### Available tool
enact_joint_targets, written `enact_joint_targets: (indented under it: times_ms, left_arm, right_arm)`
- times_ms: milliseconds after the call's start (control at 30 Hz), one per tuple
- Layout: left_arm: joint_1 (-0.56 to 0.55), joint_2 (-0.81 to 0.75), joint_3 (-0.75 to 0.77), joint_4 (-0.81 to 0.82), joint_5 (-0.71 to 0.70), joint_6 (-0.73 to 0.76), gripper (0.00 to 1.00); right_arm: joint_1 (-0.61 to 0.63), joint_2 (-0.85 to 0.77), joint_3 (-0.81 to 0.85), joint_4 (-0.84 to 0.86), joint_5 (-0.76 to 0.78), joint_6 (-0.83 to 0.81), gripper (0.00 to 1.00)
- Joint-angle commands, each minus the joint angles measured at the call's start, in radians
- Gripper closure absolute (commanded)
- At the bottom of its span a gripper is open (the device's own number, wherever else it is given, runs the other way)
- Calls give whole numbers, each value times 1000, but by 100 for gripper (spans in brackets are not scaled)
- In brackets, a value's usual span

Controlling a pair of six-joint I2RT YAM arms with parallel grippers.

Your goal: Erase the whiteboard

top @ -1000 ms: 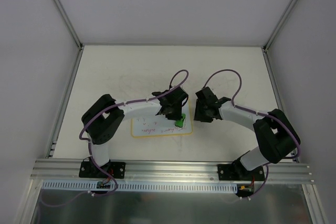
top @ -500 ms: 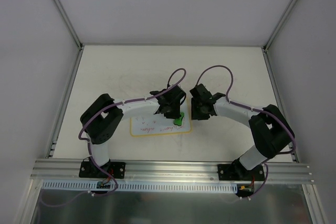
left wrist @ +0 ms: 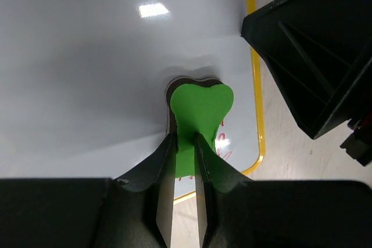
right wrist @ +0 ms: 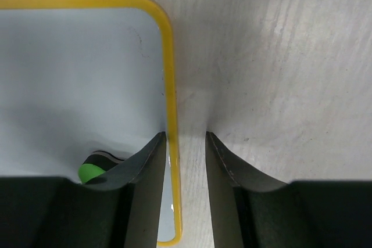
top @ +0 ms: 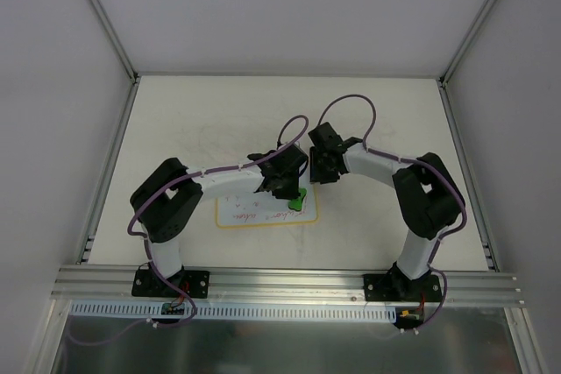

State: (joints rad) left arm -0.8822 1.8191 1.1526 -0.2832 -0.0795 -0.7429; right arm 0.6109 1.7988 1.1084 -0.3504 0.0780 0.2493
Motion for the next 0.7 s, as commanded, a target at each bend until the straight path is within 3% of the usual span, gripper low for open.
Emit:
enact_joint_targets:
  times_ms: [0,333,400,667]
  left_arm:
    - [6,20,-31,-91,-6,17,100]
    - [0,-18,-77,-71,29,40,100]
    - [-18,-33,-83,-68,35,86,100]
    - [-107,14,-21,-57,69,270,100]
  right_arm:
    - [1,36,27,14,-18,-10,66]
    - [-16,102,-4,21,-6,41,83]
    - [-28,94,-13,21,-4,47,88]
    - [-34,97,-21,19,3,56,92]
